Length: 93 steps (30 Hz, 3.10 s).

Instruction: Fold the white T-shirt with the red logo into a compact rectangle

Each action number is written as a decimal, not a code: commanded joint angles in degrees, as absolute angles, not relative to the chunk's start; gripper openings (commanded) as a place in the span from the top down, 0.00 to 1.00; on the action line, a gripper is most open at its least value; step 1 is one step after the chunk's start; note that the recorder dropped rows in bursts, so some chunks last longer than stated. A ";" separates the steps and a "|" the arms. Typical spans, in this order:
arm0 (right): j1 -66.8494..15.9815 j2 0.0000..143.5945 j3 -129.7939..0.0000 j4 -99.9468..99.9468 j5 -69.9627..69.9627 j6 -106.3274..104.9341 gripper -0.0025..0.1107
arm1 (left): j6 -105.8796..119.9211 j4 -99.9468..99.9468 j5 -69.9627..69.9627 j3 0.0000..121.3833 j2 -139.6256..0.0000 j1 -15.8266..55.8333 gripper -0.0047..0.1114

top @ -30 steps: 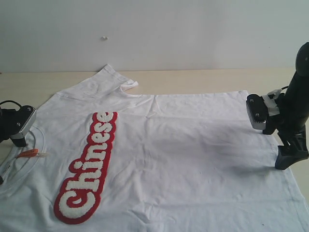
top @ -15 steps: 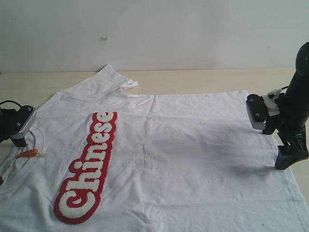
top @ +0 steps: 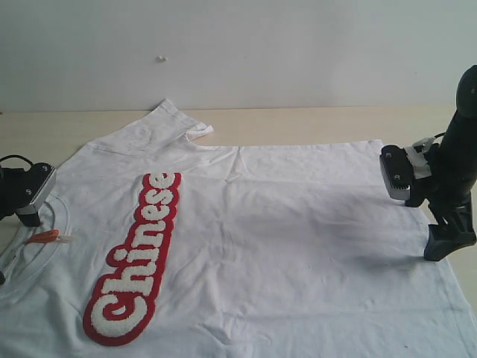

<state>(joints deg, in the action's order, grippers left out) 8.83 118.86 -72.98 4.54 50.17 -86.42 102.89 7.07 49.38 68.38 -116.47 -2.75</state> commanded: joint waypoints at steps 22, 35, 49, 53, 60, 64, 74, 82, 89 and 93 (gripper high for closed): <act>8.70 118.80 -72.92 5.21 47.17 -86.90 0.12 | 102.36 6.42 49.21 68.07 -117.76 -2.88 0.07; 8.70 121.27 -72.92 1.59 54.11 -83.92 0.85 | 102.36 6.42 49.21 68.07 -117.76 -2.88 0.07; 8.70 121.27 -72.92 1.27 51.91 -80.81 0.98 | 102.36 6.42 49.21 68.07 -117.76 -2.88 0.07; 8.70 121.27 -72.92 1.52 52.02 -80.81 0.98 | 102.36 6.42 49.21 68.07 -117.76 -2.88 0.07; 8.70 121.27 -72.92 1.52 52.00 -80.81 0.98 | 102.36 6.42 49.21 68.07 -117.76 -2.88 0.07; 8.70 121.27 -72.92 0.88 51.17 -80.81 0.98 | 102.36 6.42 49.21 68.07 -117.76 -2.88 0.07; 8.70 121.27 -72.92 1.11 50.19 -80.81 0.98 | 102.36 6.90 49.20 68.07 -117.76 -2.75 0.07; 8.70 121.27 -72.92 1.11 49.99 -80.70 0.98 | 102.36 6.90 49.20 68.07 -117.76 -2.75 0.07; 8.70 121.27 -72.92 1.11 49.99 -80.70 0.98 | 102.94 6.90 47.27 68.07 -118.02 -2.75 0.07; 8.70 121.27 -72.92 1.11 49.99 -80.70 0.98 | 102.78 6.90 45.65 68.07 -118.02 -2.75 0.07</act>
